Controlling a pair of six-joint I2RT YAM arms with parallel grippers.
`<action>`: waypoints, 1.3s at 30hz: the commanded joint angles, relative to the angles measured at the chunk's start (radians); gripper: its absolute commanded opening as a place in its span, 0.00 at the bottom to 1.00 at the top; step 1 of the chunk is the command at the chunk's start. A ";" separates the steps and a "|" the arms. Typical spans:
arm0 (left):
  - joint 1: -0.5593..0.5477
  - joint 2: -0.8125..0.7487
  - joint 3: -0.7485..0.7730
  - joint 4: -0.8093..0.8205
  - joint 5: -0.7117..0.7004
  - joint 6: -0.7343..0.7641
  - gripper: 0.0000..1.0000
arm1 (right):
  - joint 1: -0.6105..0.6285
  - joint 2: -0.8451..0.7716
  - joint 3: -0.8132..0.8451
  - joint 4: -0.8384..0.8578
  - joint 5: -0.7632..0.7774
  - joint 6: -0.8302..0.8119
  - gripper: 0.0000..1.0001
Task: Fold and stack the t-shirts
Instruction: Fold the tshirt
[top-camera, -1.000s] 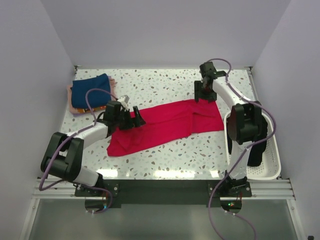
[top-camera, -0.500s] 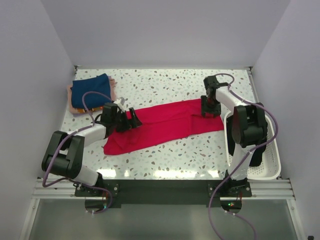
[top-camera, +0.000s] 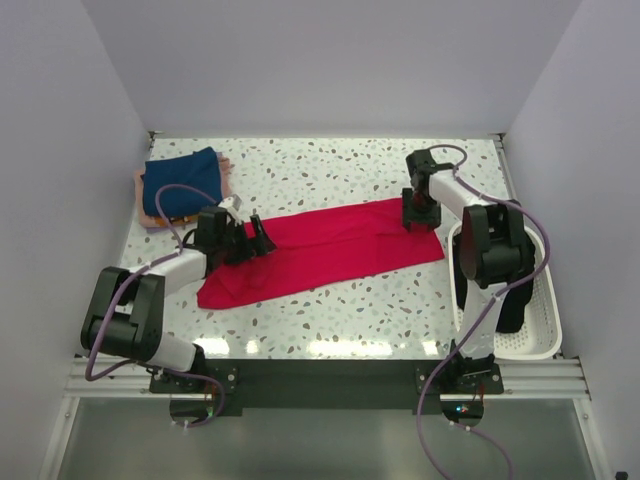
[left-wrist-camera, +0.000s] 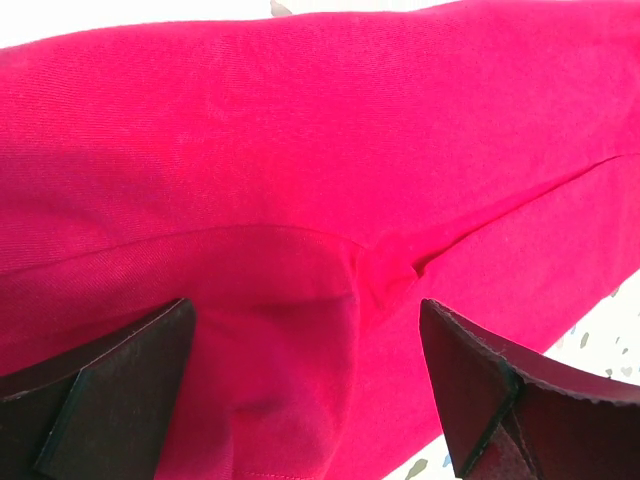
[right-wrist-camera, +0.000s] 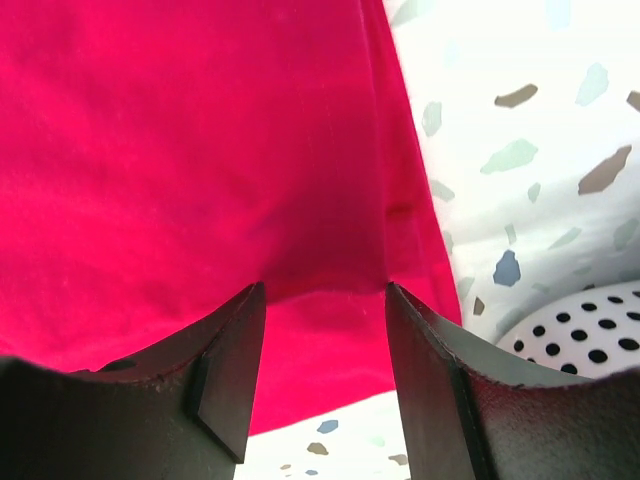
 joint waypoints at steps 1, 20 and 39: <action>0.017 -0.013 -0.020 -0.062 -0.038 0.046 1.00 | -0.003 0.017 0.053 0.019 0.018 0.019 0.55; 0.017 -0.025 -0.019 -0.068 -0.035 0.050 1.00 | -0.011 0.046 0.025 0.024 0.074 0.016 0.49; 0.017 -0.042 -0.007 -0.071 -0.032 0.063 1.00 | -0.026 0.007 0.082 -0.031 0.088 -0.018 0.00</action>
